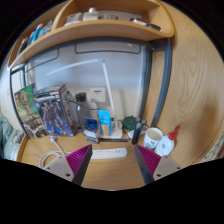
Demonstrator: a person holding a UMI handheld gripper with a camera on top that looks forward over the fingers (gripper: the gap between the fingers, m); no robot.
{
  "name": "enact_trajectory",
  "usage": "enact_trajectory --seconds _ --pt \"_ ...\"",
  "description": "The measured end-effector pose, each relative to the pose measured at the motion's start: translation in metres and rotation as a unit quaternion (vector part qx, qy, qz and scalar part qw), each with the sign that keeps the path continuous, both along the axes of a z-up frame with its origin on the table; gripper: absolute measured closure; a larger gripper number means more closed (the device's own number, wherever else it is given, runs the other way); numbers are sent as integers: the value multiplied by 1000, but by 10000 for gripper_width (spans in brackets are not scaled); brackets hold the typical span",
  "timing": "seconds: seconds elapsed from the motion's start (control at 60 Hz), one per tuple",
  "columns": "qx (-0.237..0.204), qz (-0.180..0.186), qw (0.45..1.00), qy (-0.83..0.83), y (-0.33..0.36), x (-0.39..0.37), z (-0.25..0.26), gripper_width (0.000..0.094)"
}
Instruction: Unplug charger
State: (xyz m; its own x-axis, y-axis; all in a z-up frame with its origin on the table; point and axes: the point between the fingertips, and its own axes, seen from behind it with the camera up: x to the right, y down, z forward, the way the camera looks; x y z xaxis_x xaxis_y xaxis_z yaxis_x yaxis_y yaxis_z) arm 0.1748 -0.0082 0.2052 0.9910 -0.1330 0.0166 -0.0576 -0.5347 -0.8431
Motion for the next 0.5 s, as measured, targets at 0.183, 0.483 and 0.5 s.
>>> enact_trajectory --seconds 0.183,0.483,0.5 --pt "26 35 999 6 -32 -47 12 68" --pt "43 100 994 22 -88 -101 11 71" --pt "44 102 994 23 -90 -102 11 72"
